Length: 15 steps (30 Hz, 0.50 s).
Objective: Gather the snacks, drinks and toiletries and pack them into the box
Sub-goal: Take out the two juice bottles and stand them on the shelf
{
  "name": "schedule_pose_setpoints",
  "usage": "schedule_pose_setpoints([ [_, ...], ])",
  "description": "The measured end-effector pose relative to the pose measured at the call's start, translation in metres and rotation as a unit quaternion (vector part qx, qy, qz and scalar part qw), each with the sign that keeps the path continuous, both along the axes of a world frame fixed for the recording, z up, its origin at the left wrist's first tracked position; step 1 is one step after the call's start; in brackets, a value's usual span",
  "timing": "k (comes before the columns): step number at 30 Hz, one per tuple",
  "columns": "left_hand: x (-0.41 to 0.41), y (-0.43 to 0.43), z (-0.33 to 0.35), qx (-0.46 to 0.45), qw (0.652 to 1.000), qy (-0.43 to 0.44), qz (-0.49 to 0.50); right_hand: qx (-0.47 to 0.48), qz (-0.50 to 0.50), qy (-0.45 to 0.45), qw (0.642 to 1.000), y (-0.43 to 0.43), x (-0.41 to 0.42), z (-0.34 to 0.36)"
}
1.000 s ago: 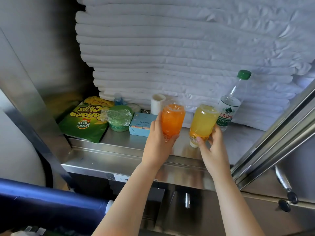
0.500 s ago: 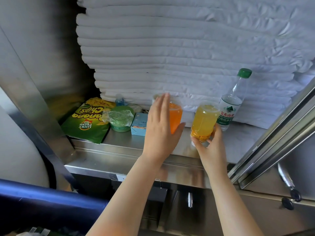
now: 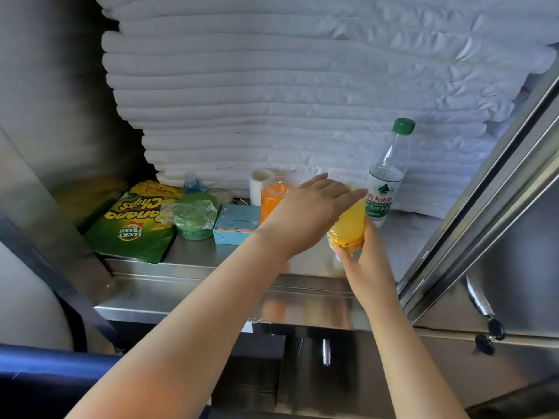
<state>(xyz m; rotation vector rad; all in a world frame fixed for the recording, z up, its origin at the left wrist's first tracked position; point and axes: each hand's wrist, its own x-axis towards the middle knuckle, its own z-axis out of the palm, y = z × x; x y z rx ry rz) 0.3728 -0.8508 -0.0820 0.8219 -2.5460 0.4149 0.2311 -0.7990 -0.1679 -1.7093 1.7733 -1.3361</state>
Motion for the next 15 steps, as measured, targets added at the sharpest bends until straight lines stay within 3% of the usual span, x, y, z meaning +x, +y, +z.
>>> schedule_pose_setpoints([
  [5, 0.001, 0.002, -0.006, -0.018, 0.995, -0.068, 0.072, 0.03, -0.009, 0.138, 0.99, 0.0, -0.011, 0.004],
  [12, -0.011, 0.009, -0.005, -0.056, 0.976, -0.168, 0.124, 0.072, 0.012, 0.181, 0.981, -0.002, -0.021, 0.015],
  [15, -0.01, 0.011, -0.019, -0.066, 0.964, -0.217, 0.139, 0.115, 0.019, 0.242, 0.963, -0.002, -0.027, 0.019],
])
